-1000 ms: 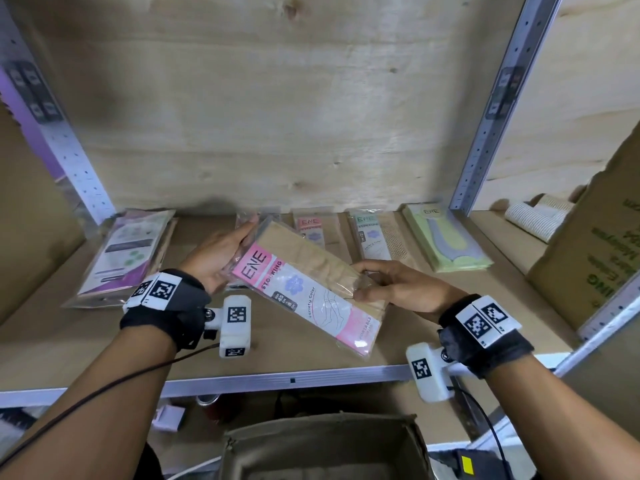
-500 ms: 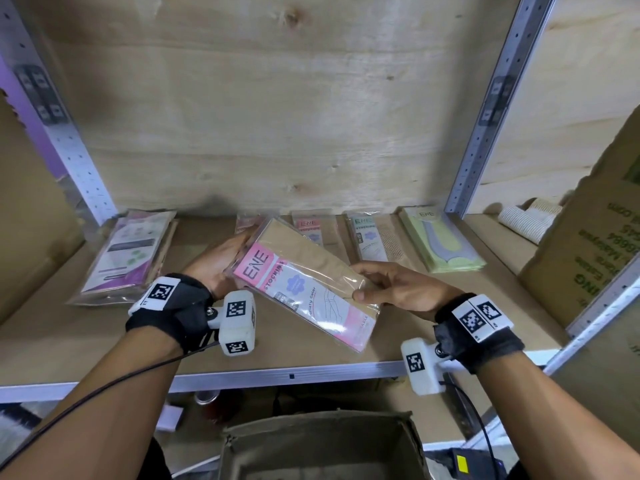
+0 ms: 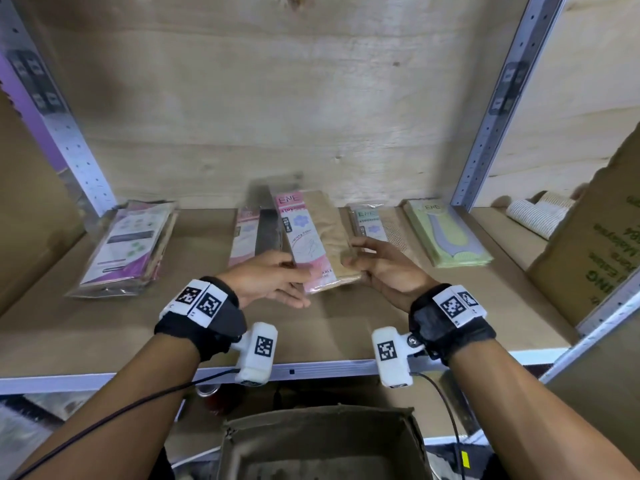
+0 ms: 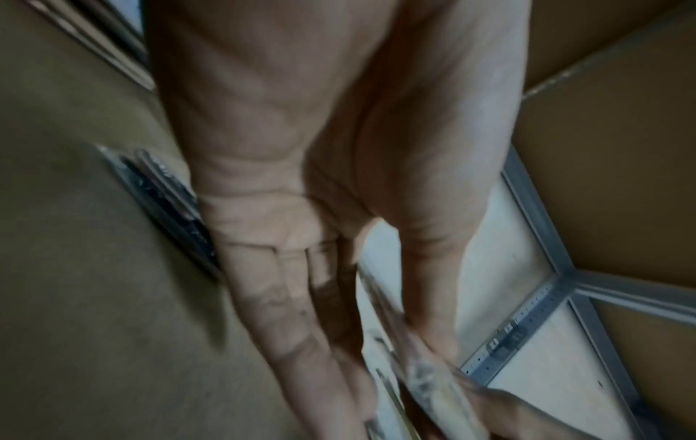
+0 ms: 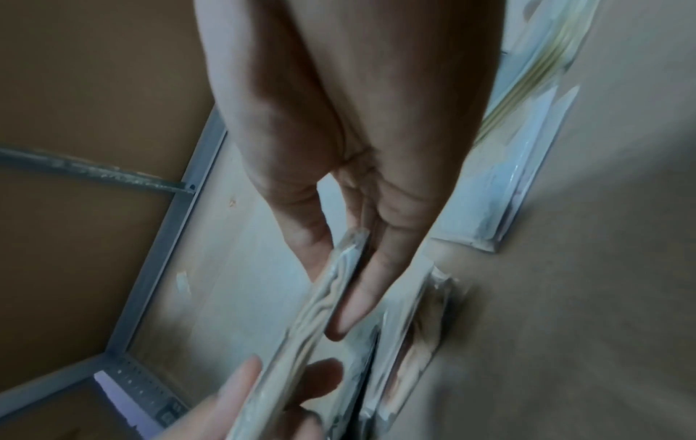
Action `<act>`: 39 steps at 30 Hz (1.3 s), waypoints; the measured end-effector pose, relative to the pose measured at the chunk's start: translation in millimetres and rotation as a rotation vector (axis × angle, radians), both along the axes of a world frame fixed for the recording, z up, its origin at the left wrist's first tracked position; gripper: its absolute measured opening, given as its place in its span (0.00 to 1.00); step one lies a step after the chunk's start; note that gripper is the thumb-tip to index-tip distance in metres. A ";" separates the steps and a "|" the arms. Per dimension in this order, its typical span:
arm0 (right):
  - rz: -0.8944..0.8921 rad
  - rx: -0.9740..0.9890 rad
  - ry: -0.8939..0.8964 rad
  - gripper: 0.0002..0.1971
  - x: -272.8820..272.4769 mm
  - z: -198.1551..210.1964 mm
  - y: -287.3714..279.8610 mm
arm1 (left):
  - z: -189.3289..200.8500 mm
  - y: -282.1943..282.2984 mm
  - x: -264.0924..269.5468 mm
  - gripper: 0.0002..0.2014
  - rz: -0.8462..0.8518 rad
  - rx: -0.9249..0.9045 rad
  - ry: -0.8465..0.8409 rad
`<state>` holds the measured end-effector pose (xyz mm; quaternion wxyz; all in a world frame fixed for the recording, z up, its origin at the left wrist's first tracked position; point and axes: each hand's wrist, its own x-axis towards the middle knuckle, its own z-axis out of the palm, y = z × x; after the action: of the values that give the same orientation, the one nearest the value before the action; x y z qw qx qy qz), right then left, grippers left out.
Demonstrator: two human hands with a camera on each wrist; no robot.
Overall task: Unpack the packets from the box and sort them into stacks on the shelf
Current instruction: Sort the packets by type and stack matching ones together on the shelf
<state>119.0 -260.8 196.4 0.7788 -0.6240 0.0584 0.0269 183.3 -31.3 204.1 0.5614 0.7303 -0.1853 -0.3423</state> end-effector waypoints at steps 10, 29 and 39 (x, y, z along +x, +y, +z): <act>-0.154 -0.302 0.019 0.30 25.0 5.3 7.4 | 4.1 -5.4 16.3 0.13 0.282 -0.046 -0.154; -0.285 -0.879 0.130 0.24 55.4 1.2 -5.3 | 6.2 -40.7 54.8 0.21 0.324 0.258 -0.267; -0.238 -0.997 0.163 0.21 50.6 5.3 -2.5 | 8.5 -45.8 47.5 0.19 0.321 0.430 -0.368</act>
<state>169.6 -263.3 201.7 0.3775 -0.9041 0.1954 -0.0445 230.9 -77.1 212.6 0.3981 0.9017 -0.0896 -0.1429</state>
